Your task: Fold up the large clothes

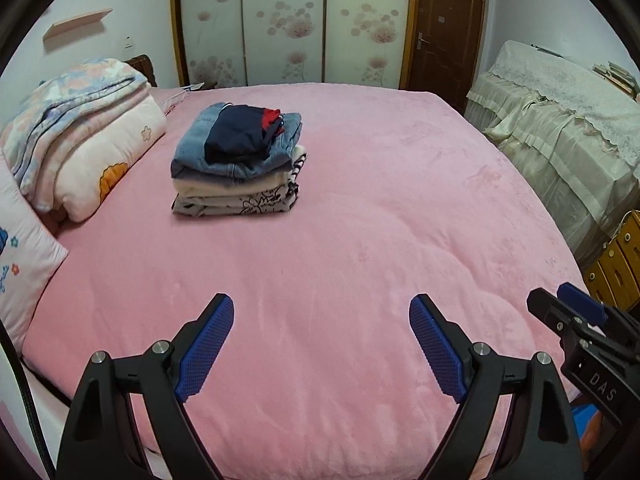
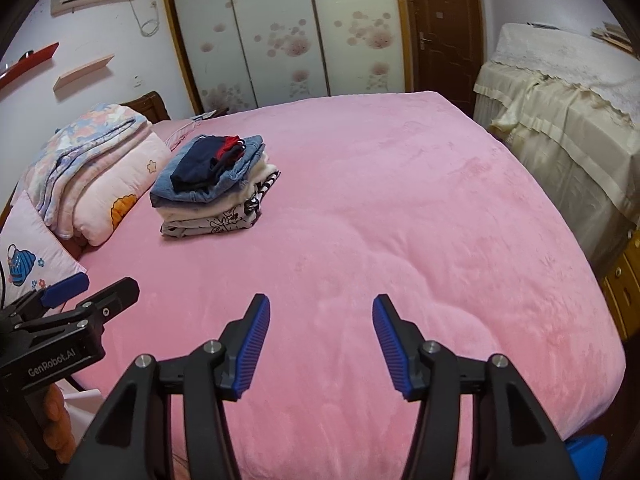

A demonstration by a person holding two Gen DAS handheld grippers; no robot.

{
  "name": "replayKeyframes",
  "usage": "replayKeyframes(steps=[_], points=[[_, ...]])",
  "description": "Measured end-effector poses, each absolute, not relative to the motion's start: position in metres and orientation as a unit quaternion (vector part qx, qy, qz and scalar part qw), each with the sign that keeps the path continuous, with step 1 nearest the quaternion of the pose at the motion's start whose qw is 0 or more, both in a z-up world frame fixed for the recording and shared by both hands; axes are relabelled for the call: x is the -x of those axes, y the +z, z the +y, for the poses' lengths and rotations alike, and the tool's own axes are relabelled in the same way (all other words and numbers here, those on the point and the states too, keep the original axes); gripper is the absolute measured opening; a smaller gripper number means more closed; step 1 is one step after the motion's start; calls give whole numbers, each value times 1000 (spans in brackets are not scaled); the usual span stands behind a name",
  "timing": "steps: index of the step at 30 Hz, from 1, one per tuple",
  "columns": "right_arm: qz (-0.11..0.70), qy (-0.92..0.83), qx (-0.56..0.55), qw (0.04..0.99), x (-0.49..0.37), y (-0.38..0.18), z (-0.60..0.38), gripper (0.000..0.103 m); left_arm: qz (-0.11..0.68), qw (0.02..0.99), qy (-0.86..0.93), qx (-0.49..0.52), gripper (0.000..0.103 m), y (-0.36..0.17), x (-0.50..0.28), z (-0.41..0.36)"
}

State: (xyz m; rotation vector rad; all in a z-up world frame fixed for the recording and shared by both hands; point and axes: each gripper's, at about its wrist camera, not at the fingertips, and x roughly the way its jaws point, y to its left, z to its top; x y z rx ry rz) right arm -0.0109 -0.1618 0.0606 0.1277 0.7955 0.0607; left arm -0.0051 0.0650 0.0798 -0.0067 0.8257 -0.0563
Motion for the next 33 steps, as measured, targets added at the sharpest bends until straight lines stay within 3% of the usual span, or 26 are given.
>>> replayKeyframes(steps=[33], points=[[404,59,-58,911,30,41,-142,55,410,912,-25,2,89,64,32,57]])
